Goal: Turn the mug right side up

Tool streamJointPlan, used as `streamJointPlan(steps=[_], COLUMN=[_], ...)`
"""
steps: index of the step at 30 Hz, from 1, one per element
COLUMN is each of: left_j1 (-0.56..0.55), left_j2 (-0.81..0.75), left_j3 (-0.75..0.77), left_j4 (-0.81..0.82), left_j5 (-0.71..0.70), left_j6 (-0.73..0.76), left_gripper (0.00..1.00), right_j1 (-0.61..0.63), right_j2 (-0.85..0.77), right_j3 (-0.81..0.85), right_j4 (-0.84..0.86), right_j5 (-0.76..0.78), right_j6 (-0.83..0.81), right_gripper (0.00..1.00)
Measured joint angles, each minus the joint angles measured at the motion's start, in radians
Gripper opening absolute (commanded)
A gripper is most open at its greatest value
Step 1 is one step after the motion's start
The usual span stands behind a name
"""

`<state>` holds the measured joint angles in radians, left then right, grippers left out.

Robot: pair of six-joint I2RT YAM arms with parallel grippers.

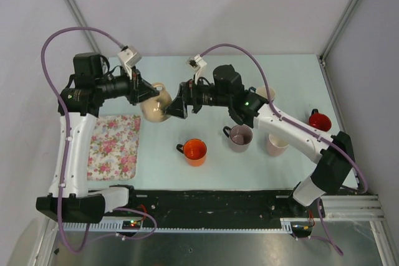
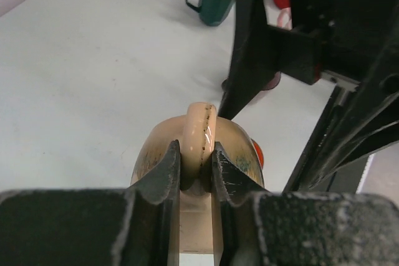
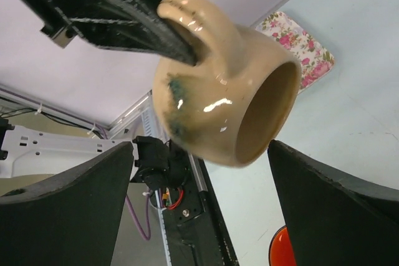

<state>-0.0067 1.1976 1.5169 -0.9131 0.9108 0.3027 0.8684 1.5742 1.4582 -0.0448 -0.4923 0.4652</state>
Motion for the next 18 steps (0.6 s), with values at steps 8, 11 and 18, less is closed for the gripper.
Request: streamJointPlan(steps=[8,11,18], left_j1=[-0.068,-0.08,-0.087], left_j2=[0.041,0.054,0.072], left_j3=[0.06,0.084,0.1], left_j4=[0.0,0.001,0.019], left_j5=[0.037,0.04,-0.068], left_j6=[-0.037,-0.047,-0.045], left_gripper=[0.0,0.0,0.89], right_j1=[-0.003,-0.002,-0.024], right_j2=[0.036,0.062,0.056], right_j3=[-0.02,-0.02,-0.02], right_j4=[0.095,0.158,0.172], right_j5=[-0.089,-0.159,-0.218], right_j6=[0.068,0.105,0.152], right_gripper=[0.61,0.18,0.0])
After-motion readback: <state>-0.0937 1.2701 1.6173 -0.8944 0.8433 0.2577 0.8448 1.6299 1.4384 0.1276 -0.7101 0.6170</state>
